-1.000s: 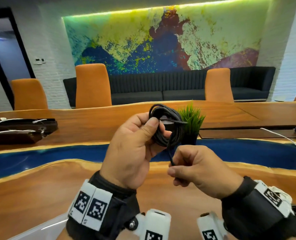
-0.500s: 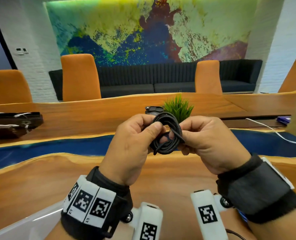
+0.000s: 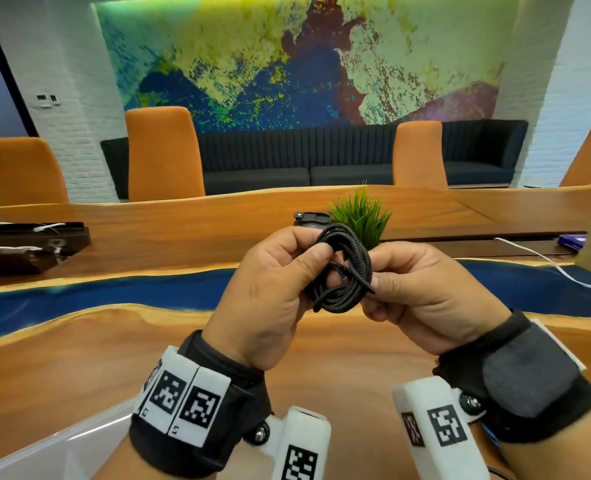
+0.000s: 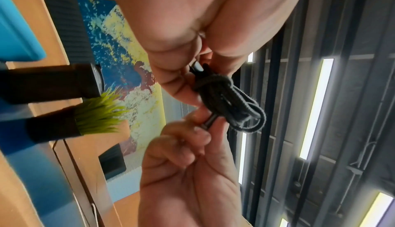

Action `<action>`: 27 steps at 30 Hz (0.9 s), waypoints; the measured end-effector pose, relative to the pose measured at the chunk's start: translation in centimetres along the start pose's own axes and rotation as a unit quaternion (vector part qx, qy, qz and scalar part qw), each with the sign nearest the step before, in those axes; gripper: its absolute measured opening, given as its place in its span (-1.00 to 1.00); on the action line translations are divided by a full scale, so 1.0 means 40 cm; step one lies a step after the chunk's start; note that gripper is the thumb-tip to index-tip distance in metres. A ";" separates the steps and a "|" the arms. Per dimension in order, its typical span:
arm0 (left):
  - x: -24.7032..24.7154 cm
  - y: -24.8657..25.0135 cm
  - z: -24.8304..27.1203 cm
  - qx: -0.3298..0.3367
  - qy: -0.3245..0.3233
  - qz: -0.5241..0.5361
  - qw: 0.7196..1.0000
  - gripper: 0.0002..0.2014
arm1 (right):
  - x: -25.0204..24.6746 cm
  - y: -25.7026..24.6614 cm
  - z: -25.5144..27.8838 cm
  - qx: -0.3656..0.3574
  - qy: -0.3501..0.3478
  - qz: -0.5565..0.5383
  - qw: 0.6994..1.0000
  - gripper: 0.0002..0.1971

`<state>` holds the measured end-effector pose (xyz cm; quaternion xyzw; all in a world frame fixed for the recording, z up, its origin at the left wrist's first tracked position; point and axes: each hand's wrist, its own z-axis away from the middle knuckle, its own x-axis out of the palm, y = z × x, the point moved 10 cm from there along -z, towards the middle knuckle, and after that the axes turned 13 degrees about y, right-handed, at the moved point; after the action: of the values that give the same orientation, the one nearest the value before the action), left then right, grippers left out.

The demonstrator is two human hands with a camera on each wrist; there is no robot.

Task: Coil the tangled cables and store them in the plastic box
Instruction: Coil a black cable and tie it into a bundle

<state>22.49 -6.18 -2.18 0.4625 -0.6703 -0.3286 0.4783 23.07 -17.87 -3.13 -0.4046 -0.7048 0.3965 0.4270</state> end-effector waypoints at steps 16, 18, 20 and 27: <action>0.035 0.048 0.033 0.085 0.002 -0.011 0.996 -0.81 | -0.007 -0.001 -0.006 -0.008 0.119 -0.069 0.991 -0.82; 0.036 0.045 0.033 0.071 0.004 -0.019 0.997 -0.73 | -0.009 -0.003 -0.005 -0.012 0.123 -0.072 0.990 -0.80; 0.026 0.034 0.025 0.043 0.015 -0.030 0.998 -0.78 | -0.008 -0.001 -0.004 -0.007 0.132 -0.074 0.988 -0.84; 0.013 0.054 0.028 0.116 0.006 -0.153 0.981 -0.78 | 0.004 -0.018 0.007 -0.024 0.148 -0.047 0.988 -0.92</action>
<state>20.70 -5.90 -0.45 0.6137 -0.6224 -0.3151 0.3698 22.59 -18.04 -2.53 -0.4359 -0.6614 0.2946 0.5346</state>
